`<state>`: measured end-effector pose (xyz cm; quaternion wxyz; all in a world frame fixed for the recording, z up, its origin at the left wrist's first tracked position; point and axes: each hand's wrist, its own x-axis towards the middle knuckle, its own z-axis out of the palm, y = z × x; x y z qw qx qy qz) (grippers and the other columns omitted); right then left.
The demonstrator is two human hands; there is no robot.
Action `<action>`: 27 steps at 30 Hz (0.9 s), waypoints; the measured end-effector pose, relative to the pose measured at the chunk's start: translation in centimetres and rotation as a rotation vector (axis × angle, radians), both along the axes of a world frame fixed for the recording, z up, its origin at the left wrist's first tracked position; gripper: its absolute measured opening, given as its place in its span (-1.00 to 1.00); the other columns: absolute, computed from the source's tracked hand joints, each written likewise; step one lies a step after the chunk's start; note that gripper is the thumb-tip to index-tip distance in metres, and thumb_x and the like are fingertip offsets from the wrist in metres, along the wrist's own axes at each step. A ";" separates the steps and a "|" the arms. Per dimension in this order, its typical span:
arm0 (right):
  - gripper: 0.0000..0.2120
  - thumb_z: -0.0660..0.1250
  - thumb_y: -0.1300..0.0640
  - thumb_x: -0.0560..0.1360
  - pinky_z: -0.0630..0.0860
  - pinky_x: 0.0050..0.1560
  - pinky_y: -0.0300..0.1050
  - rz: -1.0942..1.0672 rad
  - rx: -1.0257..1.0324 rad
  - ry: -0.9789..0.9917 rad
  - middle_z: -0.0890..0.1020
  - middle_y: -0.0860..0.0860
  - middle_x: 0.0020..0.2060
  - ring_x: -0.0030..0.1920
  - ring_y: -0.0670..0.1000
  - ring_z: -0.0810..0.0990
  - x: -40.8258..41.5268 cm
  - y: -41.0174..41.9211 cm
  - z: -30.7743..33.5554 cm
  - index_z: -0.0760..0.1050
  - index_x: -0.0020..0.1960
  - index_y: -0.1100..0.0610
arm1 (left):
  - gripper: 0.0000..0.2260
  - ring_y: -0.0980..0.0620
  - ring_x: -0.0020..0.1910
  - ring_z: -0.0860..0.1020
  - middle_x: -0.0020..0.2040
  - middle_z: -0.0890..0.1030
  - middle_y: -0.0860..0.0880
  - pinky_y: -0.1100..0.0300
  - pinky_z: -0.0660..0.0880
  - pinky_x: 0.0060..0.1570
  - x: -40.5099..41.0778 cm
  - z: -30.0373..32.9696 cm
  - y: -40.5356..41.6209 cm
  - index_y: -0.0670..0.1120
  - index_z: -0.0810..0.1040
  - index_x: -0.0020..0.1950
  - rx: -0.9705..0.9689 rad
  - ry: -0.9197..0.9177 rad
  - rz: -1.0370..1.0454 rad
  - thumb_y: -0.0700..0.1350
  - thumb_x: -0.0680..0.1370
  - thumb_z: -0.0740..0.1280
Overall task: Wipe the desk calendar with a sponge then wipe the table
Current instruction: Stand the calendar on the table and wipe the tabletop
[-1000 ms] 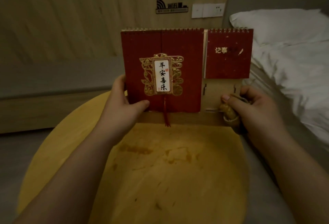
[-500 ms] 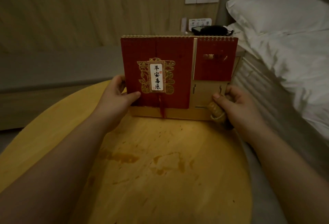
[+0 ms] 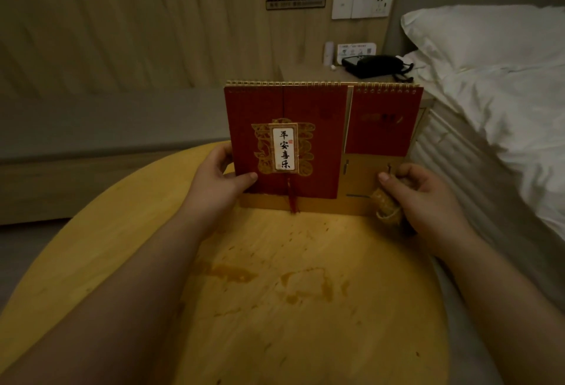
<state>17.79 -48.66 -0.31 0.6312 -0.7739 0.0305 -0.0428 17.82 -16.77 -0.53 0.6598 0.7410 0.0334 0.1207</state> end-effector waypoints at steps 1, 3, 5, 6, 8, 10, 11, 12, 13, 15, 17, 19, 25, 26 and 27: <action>-0.87 0.44 -0.07 0.62 0.55 -0.49 -0.22 -0.005 -0.007 0.019 0.77 0.01 -0.26 -0.38 -0.02 0.74 -0.3 0.0 0.2 0.68 -0.05 -0.06 | -0.55 0.05 0.04 0.73 0.27 0.61 0.11 0.06 0.67 0.05 -0.1 0.0 0.0 0.13 0.55 0.22 -0.002 -0.005 0.008 -0.38 0.54 0.44; -0.75 0.38 -0.20 0.63 0.53 -0.36 -0.16 -0.034 -0.070 0.076 0.76 -0.08 -0.28 -0.38 -0.09 0.72 -1.4 -0.3 0.2 0.68 0.00 -0.04 | -0.54 0.06 0.02 0.74 0.29 0.58 0.13 0.05 0.68 0.06 -0.4 0.2 -0.1 0.10 0.53 0.26 -0.008 0.007 0.024 -0.37 0.53 0.47; -0.67 0.33 -0.23 0.64 0.47 -0.26 -0.12 -0.102 -0.082 0.132 0.74 -0.11 -0.33 -0.33 -0.04 0.71 -3.1 -0.7 0.3 0.69 -0.02 -0.01 | -0.47 0.01 0.11 0.72 0.41 0.52 0.05 -0.02 0.65 0.14 -0.9 0.5 -0.2 -0.01 0.48 0.40 -0.026 0.043 0.063 -0.38 0.51 0.48; -0.66 0.33 -0.22 0.65 0.46 -0.23 -0.10 -0.128 -0.070 0.158 0.73 -0.11 -0.34 -0.27 0.02 0.72 -4.0 -0.9 0.4 0.70 -0.04 0.00 | -0.44 -0.02 0.17 0.69 0.46 0.49 0.01 -0.05 0.62 0.19 -1.3 0.6 -0.3 -0.04 0.45 0.45 -0.034 0.056 0.108 -0.38 0.51 0.49; -0.65 0.34 -0.19 0.66 0.50 -0.18 -0.04 -0.161 -0.009 0.200 0.74 -0.06 -0.33 -0.19 0.10 0.71 -5.6 -1.0 0.7 0.72 -0.08 0.04 | -0.46 0.01 0.24 0.63 0.46 0.49 0.01 0.01 0.59 0.21 -2.6 1.3 -0.8 -0.02 0.44 0.45 0.005 0.062 0.270 -0.31 0.53 0.49; -0.66 0.35 -0.16 0.66 0.57 -0.11 0.05 -0.126 0.079 0.242 0.76 -0.01 -0.29 -0.17 0.12 0.73 -6.8 -0.3 1.2 0.75 -0.10 0.02 | -0.60 0.18 0.13 0.63 0.30 0.58 0.12 0.10 0.60 0.14 -5.3 2.1 -2.5 0.07 0.49 0.34 0.069 0.025 0.430 -0.19 0.56 0.48; -0.67 0.35 -0.16 0.66 0.59 -0.09 0.07 -0.097 0.122 0.270 0.77 -0.01 -0.27 -0.17 0.11 0.75 -7.3 0.3 1.5 0.75 -0.11 -0.01 | -0.69 0.26 0.03 0.64 0.19 0.62 0.19 0.14 0.62 0.07 -7.0 2.4 -3.6 0.11 0.53 0.26 0.084 -0.008 0.427 -0.14 0.57 0.47; -0.69 0.36 -0.16 0.66 0.60 -0.07 0.08 -0.067 0.178 0.299 0.78 -0.02 -0.26 -0.15 0.10 0.76 -7.6 1.1 1.8 0.75 -0.09 -0.01 | -0.77 0.29 -0.04 0.64 0.07 0.65 0.21 0.18 0.64 -0.04 -8.6 2.6 -5.1 0.16 0.57 0.18 0.112 -0.028 0.357 -0.10 0.58 0.46; -0.71 0.35 -0.14 0.66 0.61 -0.06 0.09 -0.051 0.250 0.328 0.78 -0.02 -0.26 -0.12 0.10 0.76 -8.3 1.8 1.9 0.74 -0.04 0.00 | -0.80 0.31 -0.05 0.63 -0.01 0.67 0.22 0.26 0.64 -0.16 -10.7 2.8 -6.8 0.21 0.60 0.13 0.157 -0.023 0.242 -0.06 0.58 0.45; -0.76 0.33 -0.10 0.68 0.64 -0.04 0.10 -0.048 0.394 0.373 0.79 0.06 -0.18 -0.03 0.14 0.74 -8.9 3.4 2.0 0.67 0.08 0.03 | -0.80 0.37 0.00 0.60 -0.02 0.67 0.27 0.44 0.57 -0.20 -13.5 2.4 -10.0 0.26 0.62 0.14 0.217 0.033 0.019 -0.02 0.57 0.45; -0.72 0.28 -0.04 0.71 0.67 -0.11 0.07 -0.030 0.532 0.410 0.78 0.16 -0.07 -0.04 0.17 0.77 -9.9 4.6 2.1 0.66 0.09 0.12 | -0.74 0.36 0.06 0.61 0.06 0.67 0.25 0.46 0.56 -0.06 -15.2 1.8 -12.2 0.20 0.63 0.21 0.212 0.063 -0.071 -0.03 0.56 0.49; -0.68 0.25 0.06 0.71 0.68 -0.19 0.05 0.011 0.644 0.414 0.79 0.22 -0.10 -0.15 0.16 0.79 -10.7 5.2 2.3 0.69 0.02 0.23 | -0.66 0.27 0.14 0.63 0.18 0.66 0.19 0.28 0.60 0.11 -16.1 1.4 -13.1 0.15 0.61 0.29 0.173 0.089 -0.067 -0.03 0.53 0.53; -0.79 0.35 0.30 0.63 0.68 -0.22 -0.11 0.184 0.527 0.296 0.79 0.17 -0.03 -0.07 0.10 0.80 -11.8 4.5 2.6 0.66 0.22 0.14 | -0.63 0.28 0.04 0.68 0.05 0.72 0.25 0.29 0.64 -0.01 -16.2 1.1 -12.5 0.24 0.61 0.15 0.097 0.103 0.020 -0.05 0.44 0.61; -0.74 0.39 0.34 0.60 0.68 -0.22 -0.15 0.189 0.497 0.284 0.80 0.16 -0.05 -0.09 0.08 0.80 -11.9 4.4 2.6 0.63 0.24 0.12 | -0.65 0.30 0.03 0.67 0.03 0.71 0.32 0.34 0.62 -0.06 -16.2 1.2 -12.5 0.26 0.60 0.10 0.073 0.107 0.019 -0.07 0.44 0.61; -0.69 0.40 0.38 0.58 0.69 -0.22 -0.17 0.194 0.484 0.278 0.80 0.15 -0.06 -0.11 0.06 0.80 -12.1 4.3 2.6 0.61 0.27 0.12 | -0.67 0.31 0.01 0.67 0.02 0.69 0.36 0.38 0.61 -0.10 -16.1 1.3 -12.5 0.26 0.59 0.07 0.038 0.115 0.020 -0.07 0.45 0.60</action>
